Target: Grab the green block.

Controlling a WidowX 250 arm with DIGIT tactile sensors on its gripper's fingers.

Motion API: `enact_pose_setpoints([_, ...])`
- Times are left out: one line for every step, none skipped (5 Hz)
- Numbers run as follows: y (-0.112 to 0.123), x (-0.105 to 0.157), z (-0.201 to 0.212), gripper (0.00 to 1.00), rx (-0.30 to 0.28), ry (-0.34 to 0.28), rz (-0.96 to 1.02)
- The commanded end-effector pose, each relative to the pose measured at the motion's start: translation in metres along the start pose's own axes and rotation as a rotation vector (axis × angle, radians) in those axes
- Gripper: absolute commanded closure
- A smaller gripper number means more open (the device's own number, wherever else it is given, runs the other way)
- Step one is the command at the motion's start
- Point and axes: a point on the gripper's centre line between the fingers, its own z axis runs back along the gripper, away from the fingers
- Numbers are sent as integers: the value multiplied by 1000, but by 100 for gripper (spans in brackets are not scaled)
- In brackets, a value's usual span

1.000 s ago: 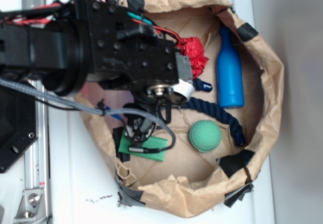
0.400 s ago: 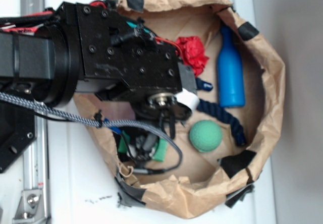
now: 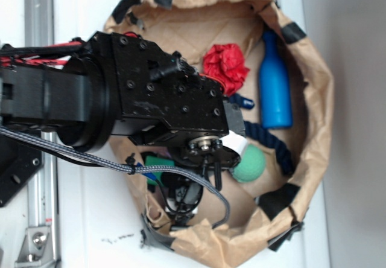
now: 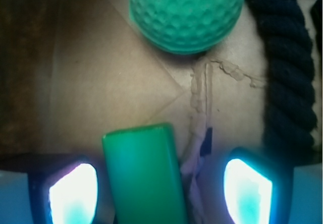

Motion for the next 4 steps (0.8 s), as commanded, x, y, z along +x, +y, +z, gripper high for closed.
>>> enact_pose_setpoints([-28,-5,-26,0,33,40,-132])
enact_pose_setpoints([-25,-12,-48,39,111,83,-111])
enact_pose_setpoints([-11,-11,-49,100,214,77,-41])
enact_pose_setpoints([7,-2,-26,100,217,22,8])
